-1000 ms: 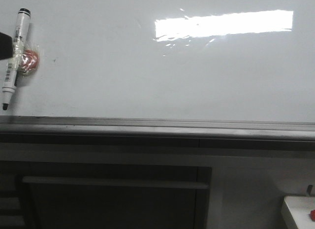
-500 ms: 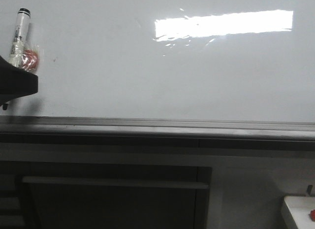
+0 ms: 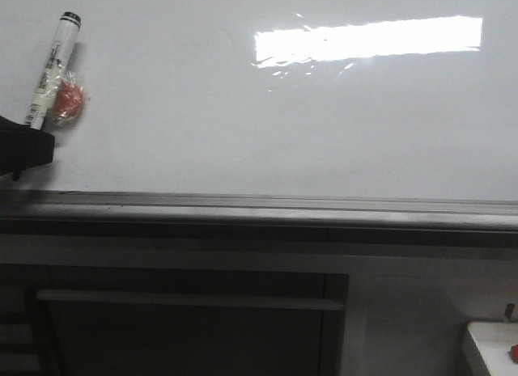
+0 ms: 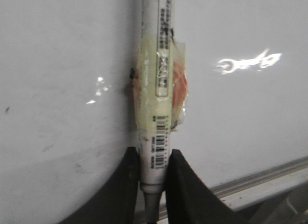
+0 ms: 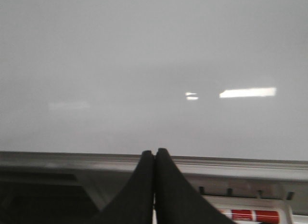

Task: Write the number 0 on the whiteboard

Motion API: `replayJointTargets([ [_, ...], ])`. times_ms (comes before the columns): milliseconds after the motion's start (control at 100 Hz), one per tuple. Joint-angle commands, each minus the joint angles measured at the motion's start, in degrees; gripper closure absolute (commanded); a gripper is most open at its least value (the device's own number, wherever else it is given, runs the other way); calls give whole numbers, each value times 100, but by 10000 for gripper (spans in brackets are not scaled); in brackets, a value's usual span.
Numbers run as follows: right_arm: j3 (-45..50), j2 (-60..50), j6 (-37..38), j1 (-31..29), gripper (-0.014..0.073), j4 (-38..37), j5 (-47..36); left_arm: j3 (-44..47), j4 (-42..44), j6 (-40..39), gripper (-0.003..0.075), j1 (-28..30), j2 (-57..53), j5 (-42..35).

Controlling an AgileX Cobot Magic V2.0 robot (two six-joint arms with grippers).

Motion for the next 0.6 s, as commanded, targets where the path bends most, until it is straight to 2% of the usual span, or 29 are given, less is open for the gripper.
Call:
replayJointTargets([
  [0,-320,225,-918,137,654,978,-72,-151,653,-47,741,-45,-320,-463],
  [110,-561,620,-2386,562,654,2360,348,-151,1505,-47,741,-45,-714,-463],
  [210,-810,1160,-3364,1013,638,2925,534,-151,2476,-47,741,-45,-1131,-463],
  [260,-953,1466,-3931,1273,582,3092,650,-151,3135,-47,741,-45,-1296,-463],
  [320,-1134,1879,-4539,1641,456,3318,704,-151,3813,-47,741,-45,-1435,-463],
  [410,-1400,2493,-4836,2177,239,3644,526,-151,4691,-47,741,-45,-1572,-463],
  [460,-1561,2826,-4836,2455,160,3647,415,-151,5034,-101,741,-45,-1610,-474],
  [500,-1710,3058,-4928,2678,129,3647,366,-151,5249,-160,741,-45,-1621,-476],
  [590,-2040,3615,-4991,3086,134,3647,243,-151,5480,-188,741,-45,-1621,-489],
])
